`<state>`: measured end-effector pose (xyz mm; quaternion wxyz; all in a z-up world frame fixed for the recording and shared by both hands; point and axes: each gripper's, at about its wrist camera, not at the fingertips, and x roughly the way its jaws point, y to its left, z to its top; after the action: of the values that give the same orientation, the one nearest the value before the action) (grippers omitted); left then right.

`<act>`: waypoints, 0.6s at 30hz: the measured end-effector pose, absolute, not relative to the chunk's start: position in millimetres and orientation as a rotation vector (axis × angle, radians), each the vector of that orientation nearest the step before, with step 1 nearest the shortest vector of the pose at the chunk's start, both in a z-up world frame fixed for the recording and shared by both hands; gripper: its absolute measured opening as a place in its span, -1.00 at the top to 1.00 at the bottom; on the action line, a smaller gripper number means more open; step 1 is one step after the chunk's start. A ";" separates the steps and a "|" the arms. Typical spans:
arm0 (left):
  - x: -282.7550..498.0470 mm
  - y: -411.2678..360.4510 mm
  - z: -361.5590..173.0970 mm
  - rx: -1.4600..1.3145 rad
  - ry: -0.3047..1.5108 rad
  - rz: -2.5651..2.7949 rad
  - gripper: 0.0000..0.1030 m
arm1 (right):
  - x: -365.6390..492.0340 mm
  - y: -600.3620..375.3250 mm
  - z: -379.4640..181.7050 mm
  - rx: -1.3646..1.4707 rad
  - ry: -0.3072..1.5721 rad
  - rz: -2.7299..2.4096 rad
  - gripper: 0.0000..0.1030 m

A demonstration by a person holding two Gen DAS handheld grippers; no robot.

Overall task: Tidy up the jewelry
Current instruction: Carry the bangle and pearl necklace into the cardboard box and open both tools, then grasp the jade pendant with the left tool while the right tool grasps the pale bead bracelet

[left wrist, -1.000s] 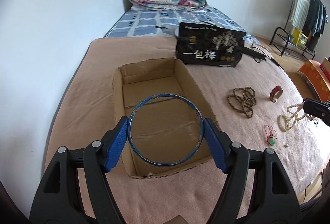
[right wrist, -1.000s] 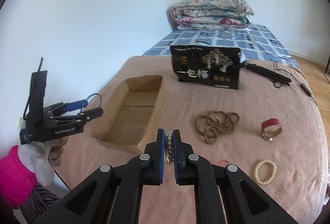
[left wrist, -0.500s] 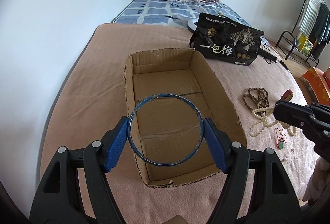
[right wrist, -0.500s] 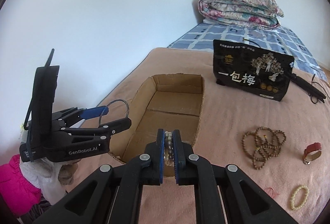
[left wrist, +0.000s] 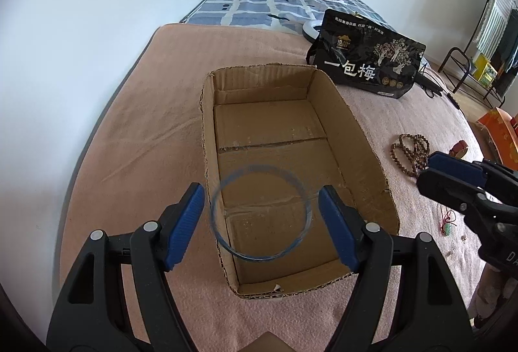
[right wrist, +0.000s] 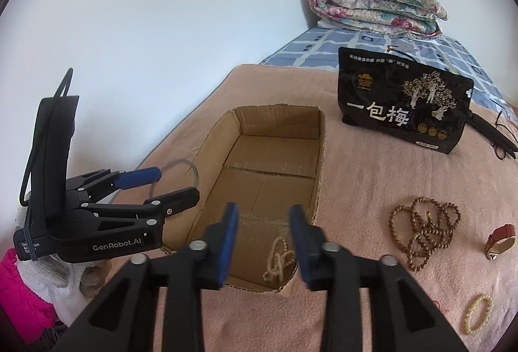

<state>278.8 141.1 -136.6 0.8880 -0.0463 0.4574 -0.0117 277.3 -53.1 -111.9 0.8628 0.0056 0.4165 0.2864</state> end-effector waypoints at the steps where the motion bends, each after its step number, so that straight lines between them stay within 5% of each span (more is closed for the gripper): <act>1: 278.1 142.3 -137.0 -0.097 0.950 -0.022 -0.46 | 277.3 -54.4 -110.8 0.012 0.871 0.595 0.19; 14: 272.8 131.5 -123.1 -0.090 0.912 -0.021 -0.46 | 272.1 -86.6 -98.4 0.023 0.826 0.517 -0.40; 18: 270.7 123.5 -118.8 -0.091 0.899 -0.031 -0.46 | 268.8 -101.2 -92.0 0.023 0.798 0.480 -0.72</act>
<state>270.7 123.5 -118.8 0.8995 -0.0438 0.4345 -0.0148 268.8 -101.2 -92.0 0.8936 0.0112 0.3846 0.2313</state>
